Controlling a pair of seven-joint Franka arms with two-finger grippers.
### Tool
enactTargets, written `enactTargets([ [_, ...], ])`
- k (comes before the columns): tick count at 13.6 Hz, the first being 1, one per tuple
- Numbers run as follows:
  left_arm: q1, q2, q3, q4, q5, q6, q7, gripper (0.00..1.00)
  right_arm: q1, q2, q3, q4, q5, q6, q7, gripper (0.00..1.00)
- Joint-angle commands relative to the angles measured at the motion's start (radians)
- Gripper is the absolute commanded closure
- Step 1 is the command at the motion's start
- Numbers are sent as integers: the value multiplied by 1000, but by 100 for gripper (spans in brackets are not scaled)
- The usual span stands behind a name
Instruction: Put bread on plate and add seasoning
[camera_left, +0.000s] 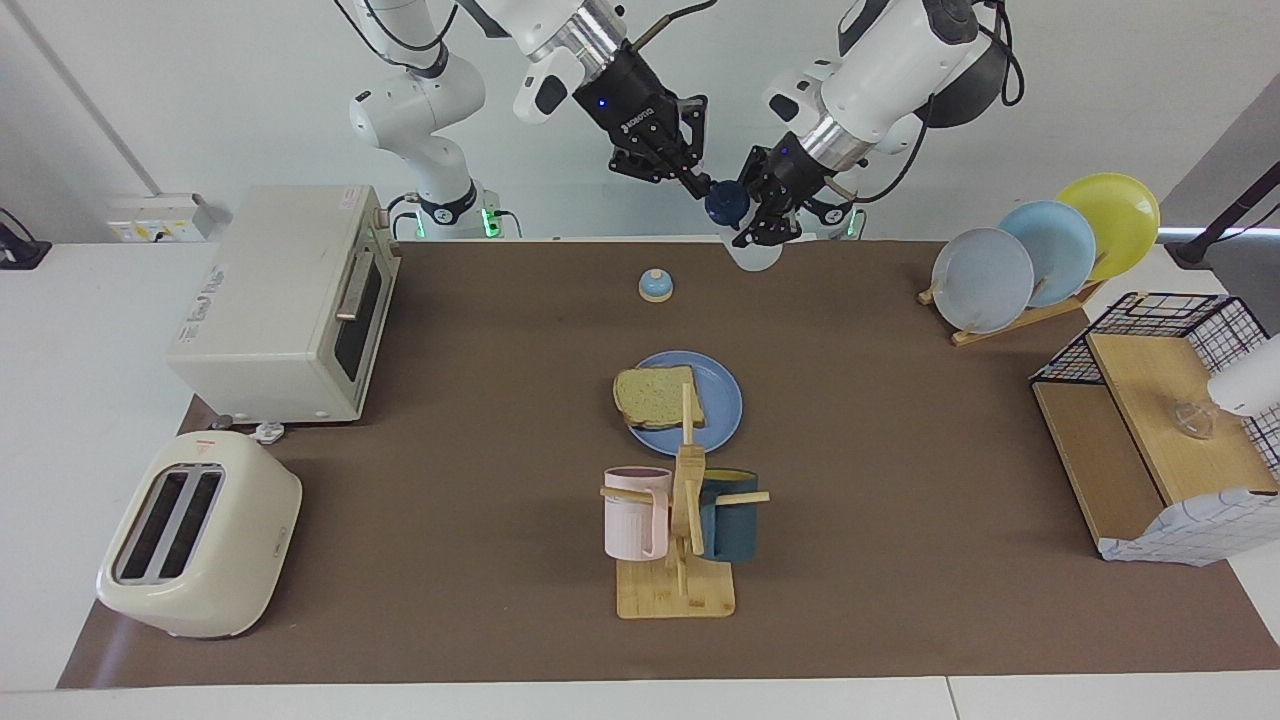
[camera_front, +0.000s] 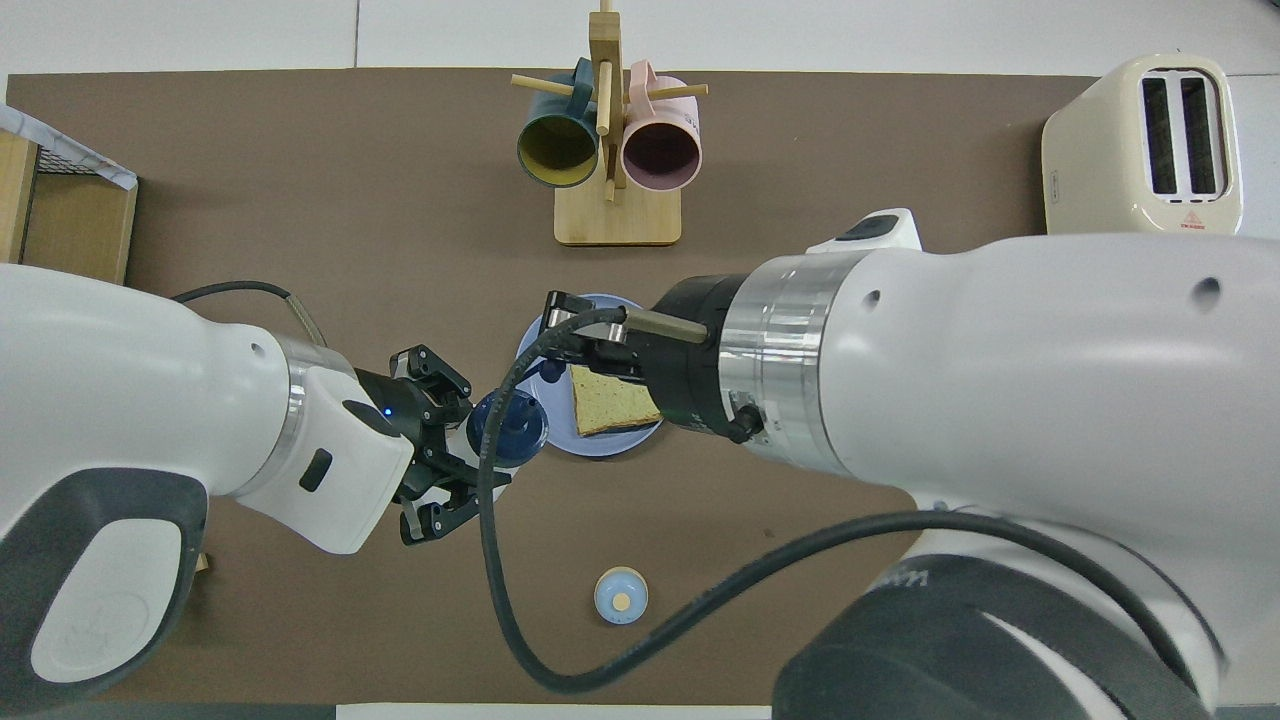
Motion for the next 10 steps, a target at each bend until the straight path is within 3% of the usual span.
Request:
enactTargets([
  [1,-9,-9,12,-9,-7,-17,10,100,-28,8,1,26,-20,-14,0,100],
  [2,-9,-9,10,-9,-7,-17,8,100,-33,6,1,22,-22,-17,-20,100],
  [3,-9,-9,10,-9,-7,-17,7,100,-34,3,1,14,-22,-17,-24,34],
  [4,-9,-9,7,-9,-7,-17,7,100,-44,0,1,6,-22,-17,-27,0],
  [7,-9,-7,3,-7,-5,-17,2,100,-60,-10,-1,-20,-75,-21,-59,0],
  [10,-4,-4,-31,5,5,-12,-6,100,-126,-26,-1,-44,-195,-92,-259,0],
])
